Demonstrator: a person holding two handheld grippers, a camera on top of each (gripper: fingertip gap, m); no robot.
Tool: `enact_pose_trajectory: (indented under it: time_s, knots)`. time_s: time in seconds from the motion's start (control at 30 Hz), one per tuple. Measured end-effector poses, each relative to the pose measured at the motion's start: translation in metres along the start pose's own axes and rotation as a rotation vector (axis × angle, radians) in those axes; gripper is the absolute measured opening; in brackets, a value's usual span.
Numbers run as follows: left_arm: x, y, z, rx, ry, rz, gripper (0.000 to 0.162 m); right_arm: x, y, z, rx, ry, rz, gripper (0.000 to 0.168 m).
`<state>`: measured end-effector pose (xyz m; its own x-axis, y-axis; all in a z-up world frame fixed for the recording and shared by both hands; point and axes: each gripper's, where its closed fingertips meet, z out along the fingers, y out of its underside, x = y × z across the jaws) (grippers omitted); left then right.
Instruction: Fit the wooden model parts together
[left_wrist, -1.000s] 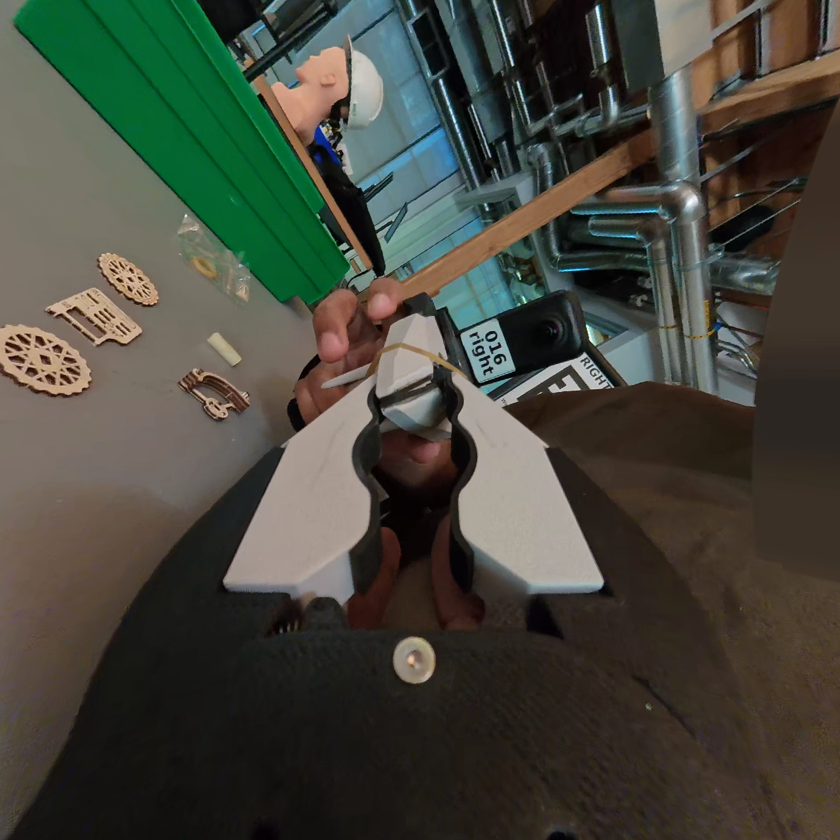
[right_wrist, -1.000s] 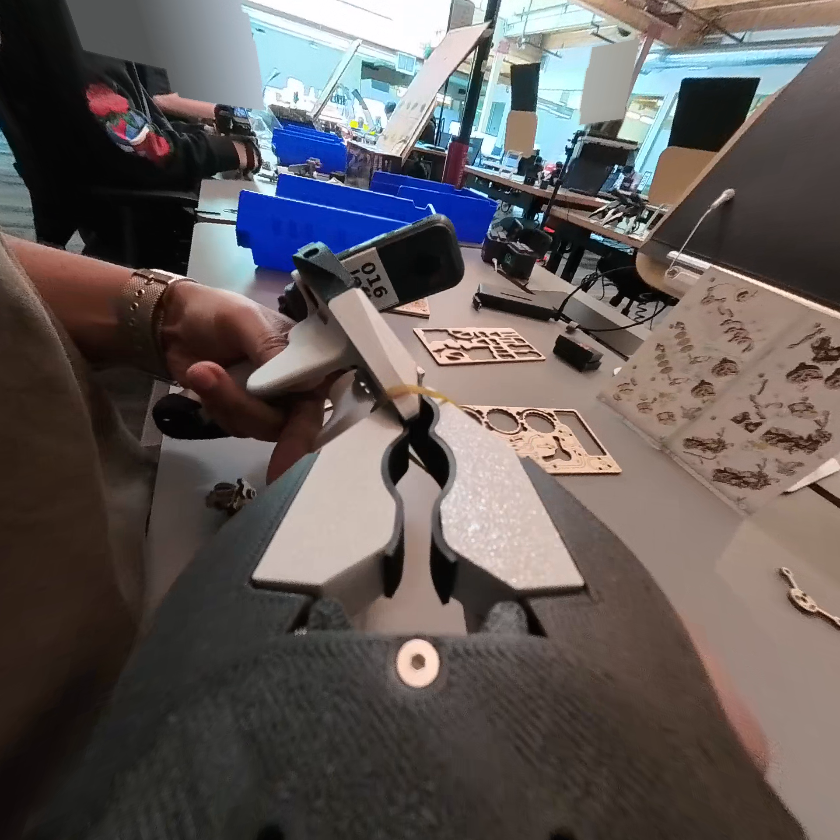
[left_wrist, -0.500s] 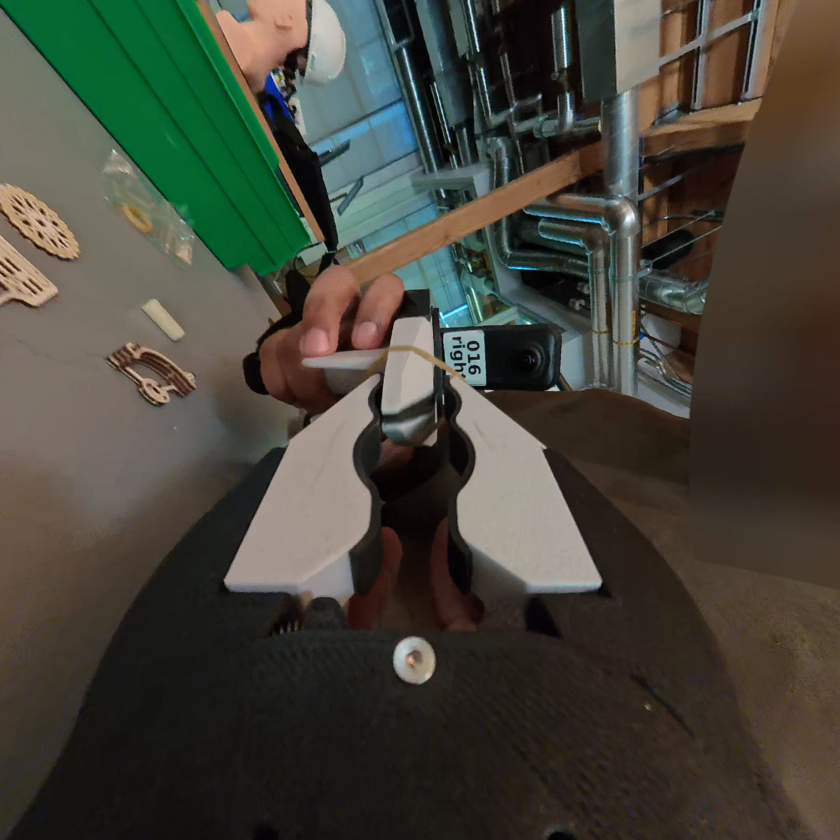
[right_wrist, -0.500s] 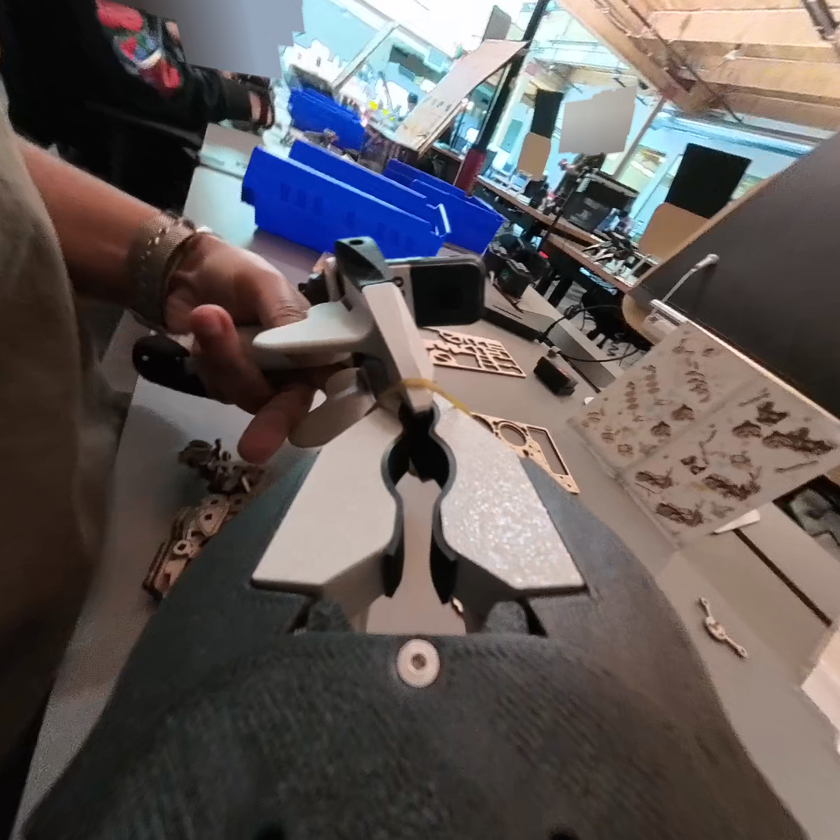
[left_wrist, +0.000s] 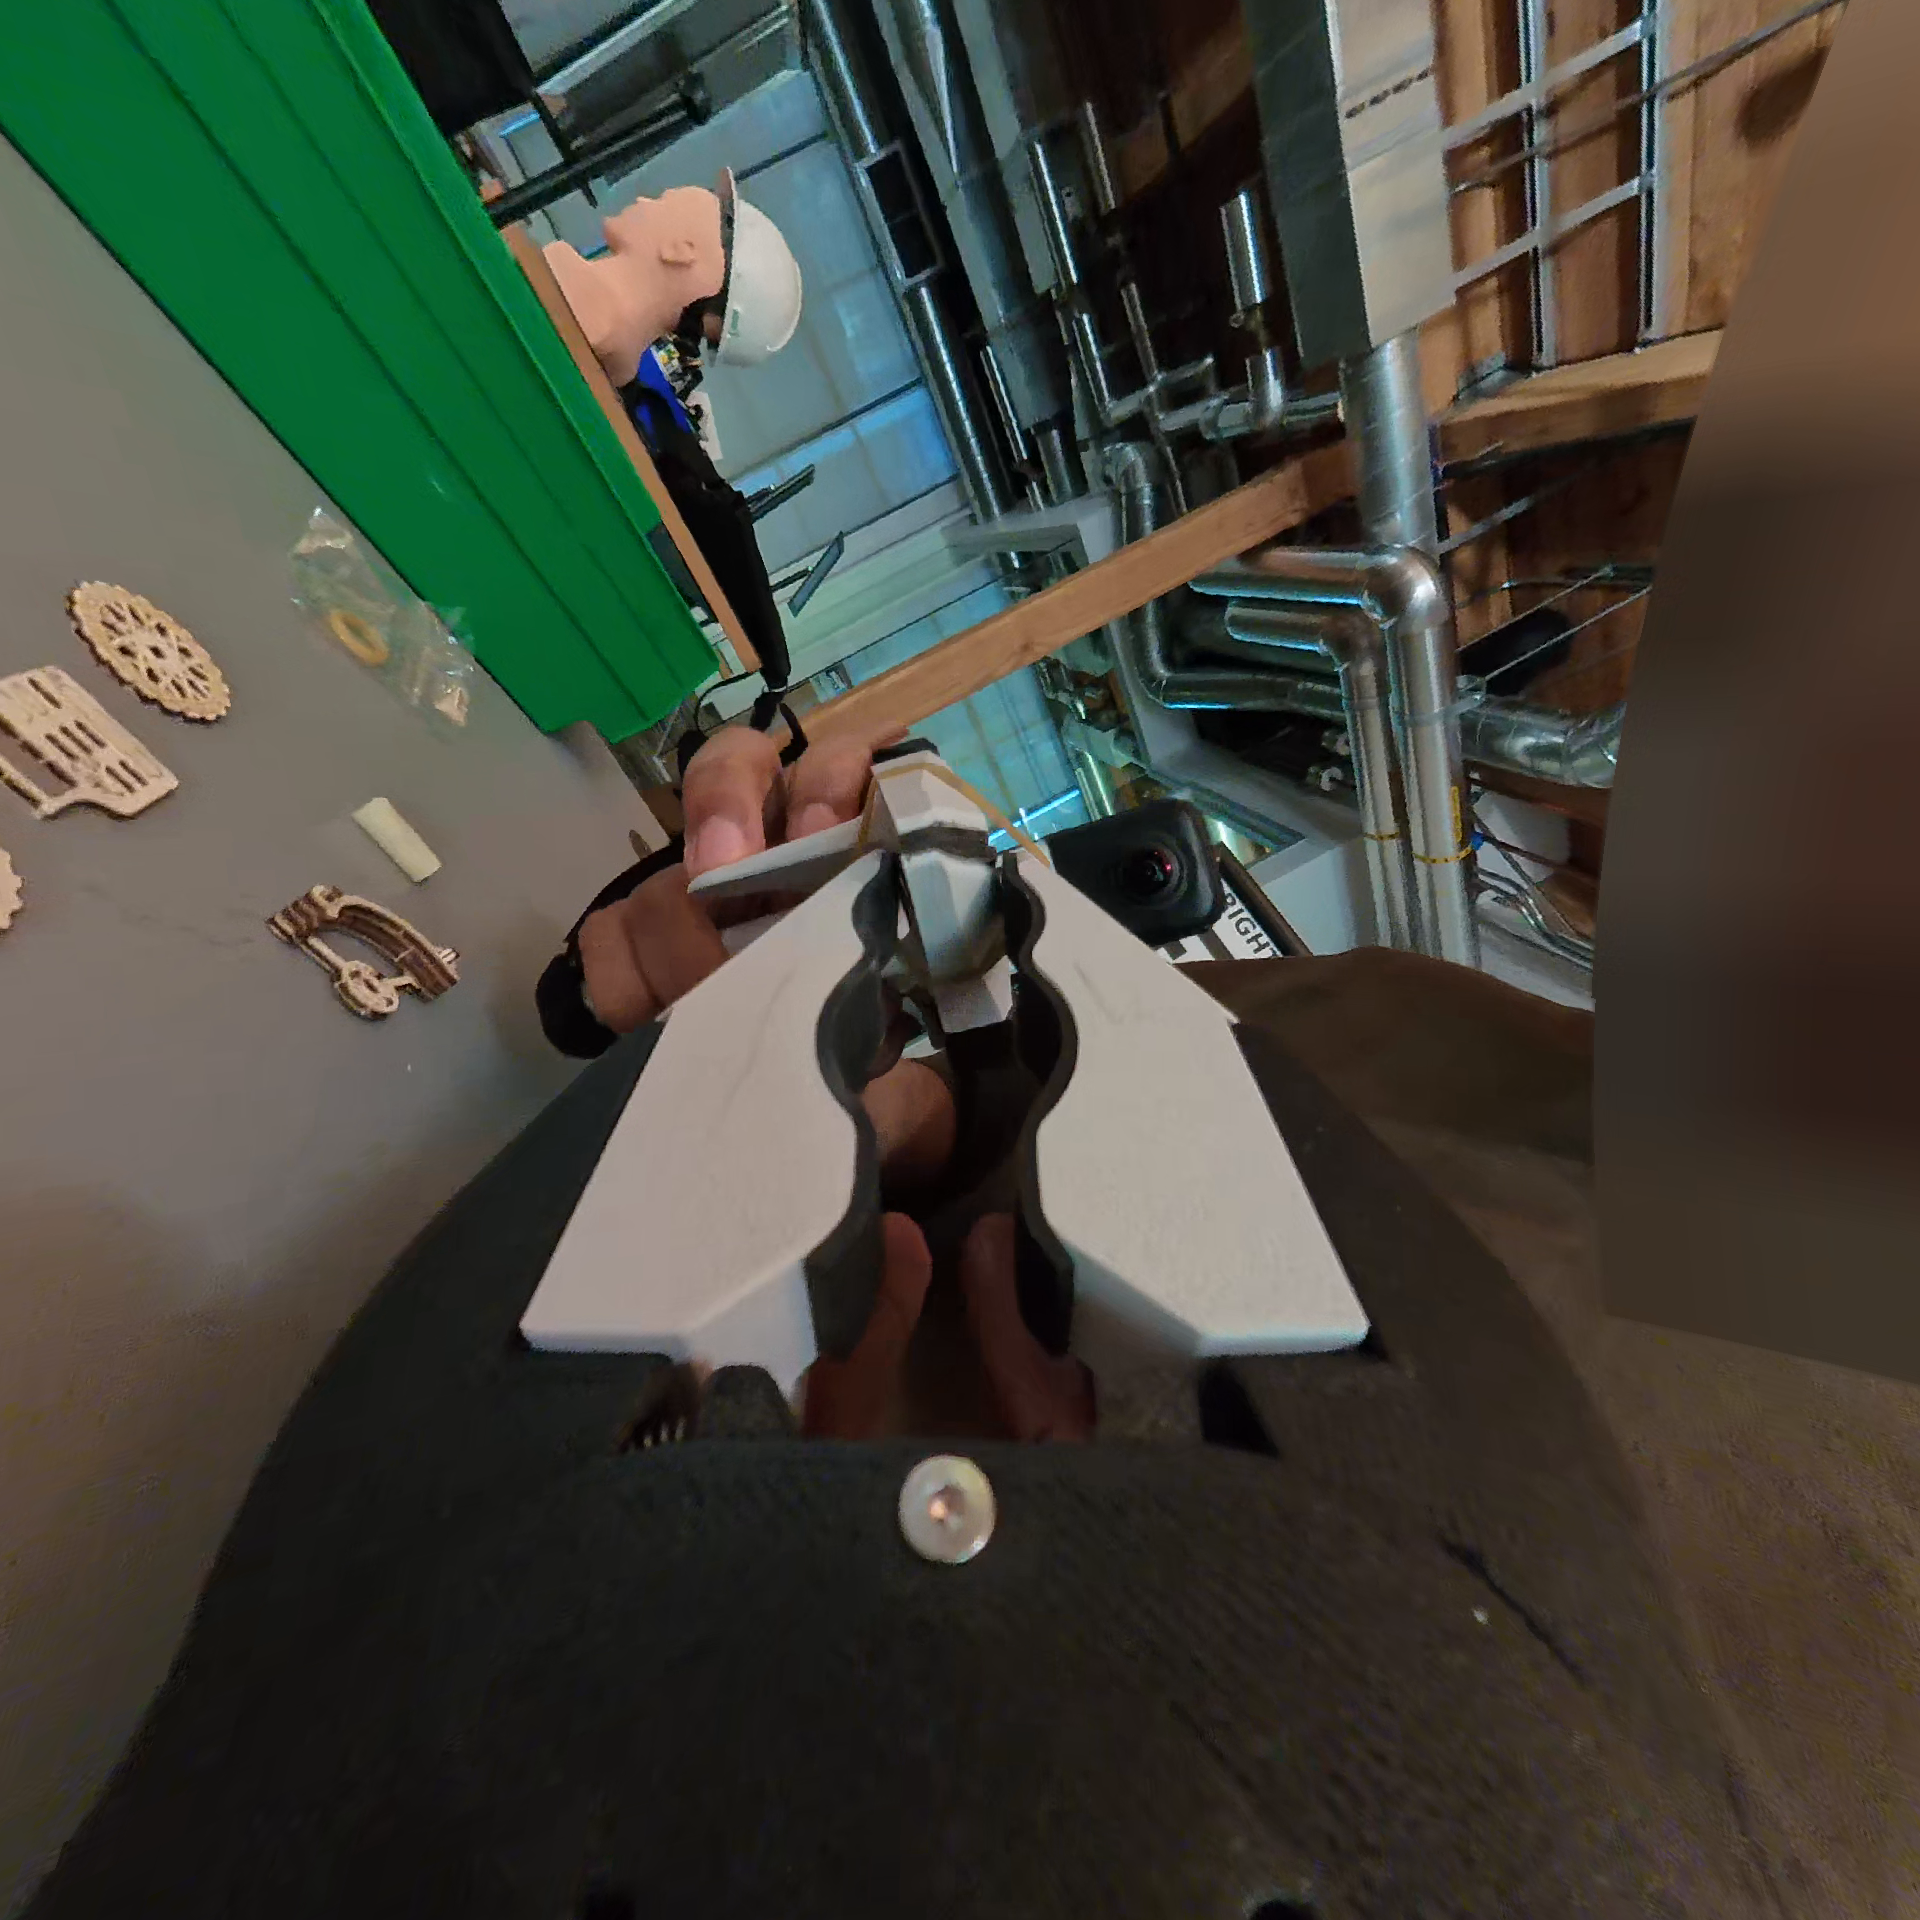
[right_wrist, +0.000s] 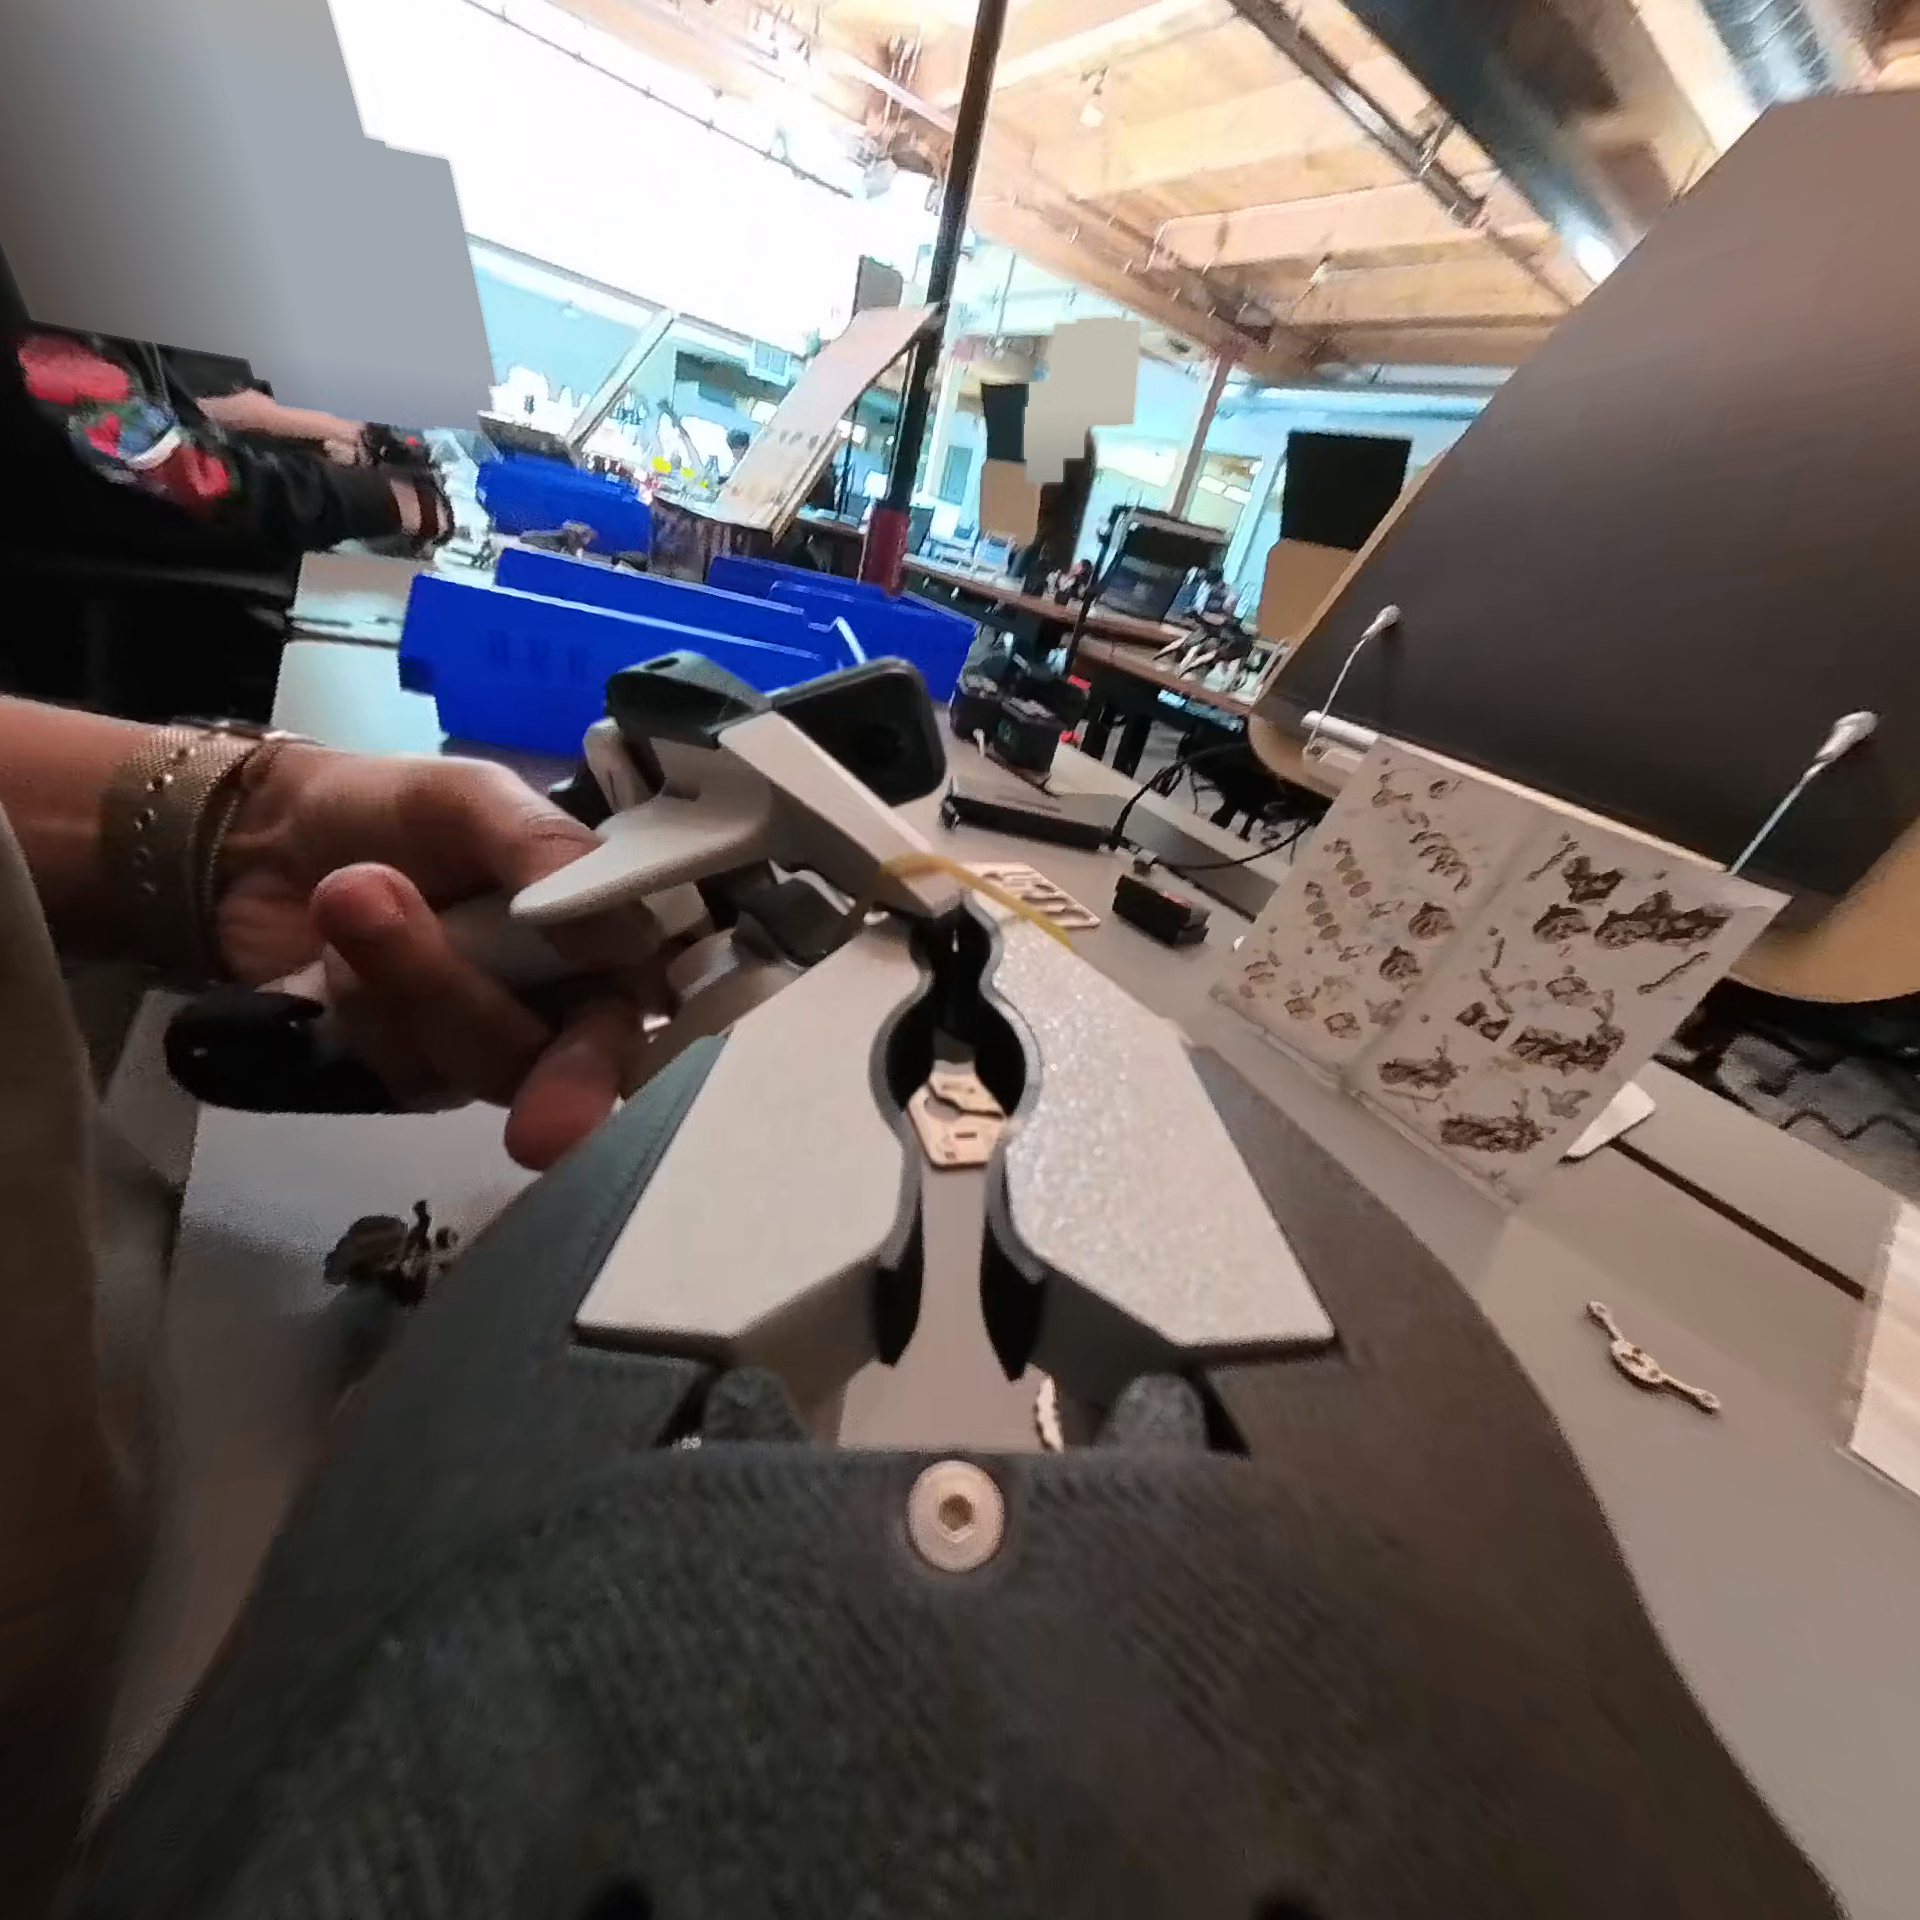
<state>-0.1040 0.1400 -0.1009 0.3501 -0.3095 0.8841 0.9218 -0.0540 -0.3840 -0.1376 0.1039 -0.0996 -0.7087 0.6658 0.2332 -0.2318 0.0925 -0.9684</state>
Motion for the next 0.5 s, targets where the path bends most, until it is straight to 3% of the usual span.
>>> enact_pose_trajectory:
  time_s: [0.23, 0.3, 0.5]
  knots:
    - [0.013, -0.010, 0.006, 0.011, 0.036, -0.025, 0.018, 0.022, -0.020, -0.009, 0.118, 0.164, -0.004, 0.000]
    - [0.019, -0.015, 0.002, 0.029, 0.066, -0.046, 0.052, 0.044, -0.028, -0.017, 0.152, 0.221, 0.074, 0.000]
    - [0.013, -0.017, 0.002, 0.036, 0.017, -0.019, 0.051, 0.044, -0.035, -0.023, 0.150, 0.214, -0.005, 0.000]
